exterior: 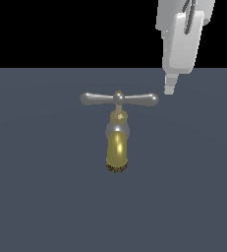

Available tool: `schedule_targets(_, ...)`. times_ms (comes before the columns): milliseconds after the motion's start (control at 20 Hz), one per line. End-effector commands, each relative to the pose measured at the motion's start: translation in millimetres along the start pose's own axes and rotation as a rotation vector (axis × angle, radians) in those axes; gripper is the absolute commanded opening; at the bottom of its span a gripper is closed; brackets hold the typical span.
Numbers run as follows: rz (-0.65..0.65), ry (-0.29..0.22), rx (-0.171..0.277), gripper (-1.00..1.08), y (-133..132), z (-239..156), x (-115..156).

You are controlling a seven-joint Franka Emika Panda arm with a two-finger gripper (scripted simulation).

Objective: Turn on the faucet by rotating a designated handle.

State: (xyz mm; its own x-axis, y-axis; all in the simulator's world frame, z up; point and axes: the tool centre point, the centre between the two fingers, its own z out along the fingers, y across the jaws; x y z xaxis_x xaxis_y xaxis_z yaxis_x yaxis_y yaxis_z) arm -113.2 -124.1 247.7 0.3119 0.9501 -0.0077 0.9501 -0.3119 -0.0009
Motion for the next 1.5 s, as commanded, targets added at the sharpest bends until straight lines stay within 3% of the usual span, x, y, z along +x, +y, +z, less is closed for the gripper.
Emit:
schedule_targets(0,-0.049,0.000,-0.002,-1.00,8,9,2)
schedule_targets(700,-0.238,0.006,-0.003,-1.00,36,44,17)
schedule_targets(1450,-0.266,0.007,-0.002,-1.00,48,49,22)
